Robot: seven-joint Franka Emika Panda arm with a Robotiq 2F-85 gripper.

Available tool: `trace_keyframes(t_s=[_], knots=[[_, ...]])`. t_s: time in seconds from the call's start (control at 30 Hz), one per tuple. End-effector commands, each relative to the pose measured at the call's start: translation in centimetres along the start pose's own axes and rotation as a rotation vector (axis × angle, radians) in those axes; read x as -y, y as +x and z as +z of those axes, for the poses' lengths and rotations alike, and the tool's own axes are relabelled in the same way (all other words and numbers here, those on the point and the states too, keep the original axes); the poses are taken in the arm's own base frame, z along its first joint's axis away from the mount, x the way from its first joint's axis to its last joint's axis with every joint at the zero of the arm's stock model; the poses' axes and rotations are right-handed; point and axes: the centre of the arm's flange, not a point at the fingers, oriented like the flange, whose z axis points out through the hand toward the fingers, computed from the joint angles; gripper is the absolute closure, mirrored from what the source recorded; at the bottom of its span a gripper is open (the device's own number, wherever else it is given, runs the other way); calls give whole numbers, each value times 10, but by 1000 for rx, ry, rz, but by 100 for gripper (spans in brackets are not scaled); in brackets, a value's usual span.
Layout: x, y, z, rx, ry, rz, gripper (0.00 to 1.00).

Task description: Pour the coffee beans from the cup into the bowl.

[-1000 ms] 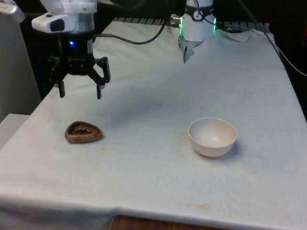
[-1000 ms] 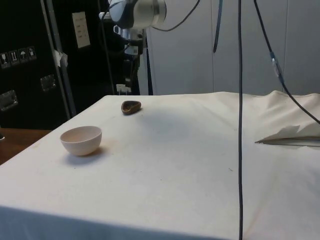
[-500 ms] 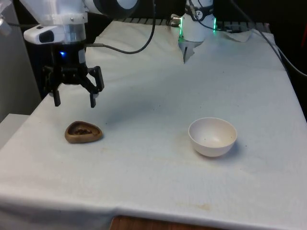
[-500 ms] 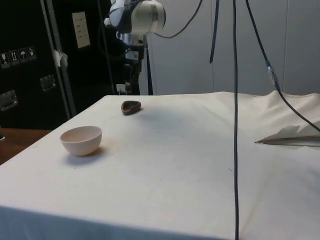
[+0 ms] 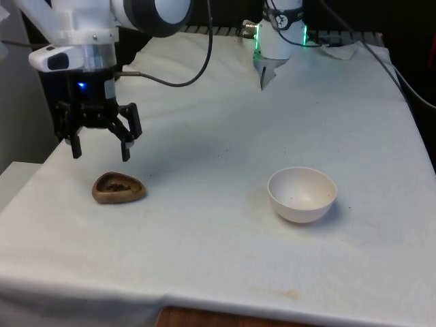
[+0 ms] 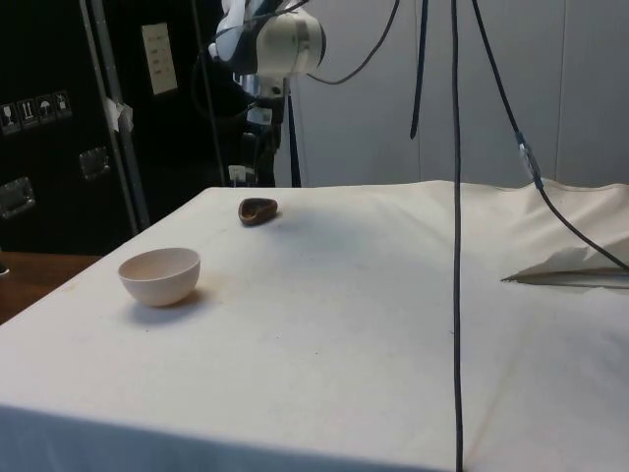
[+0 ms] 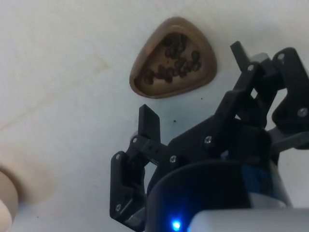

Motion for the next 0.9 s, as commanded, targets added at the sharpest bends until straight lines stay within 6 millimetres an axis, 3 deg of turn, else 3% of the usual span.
trace_keyframes(t_s=[0.0, 0.87], knots=[[-4, 0, 2, 2, 3, 13, 0], [-32, -8, 25, -16, -5, 39, 0]])
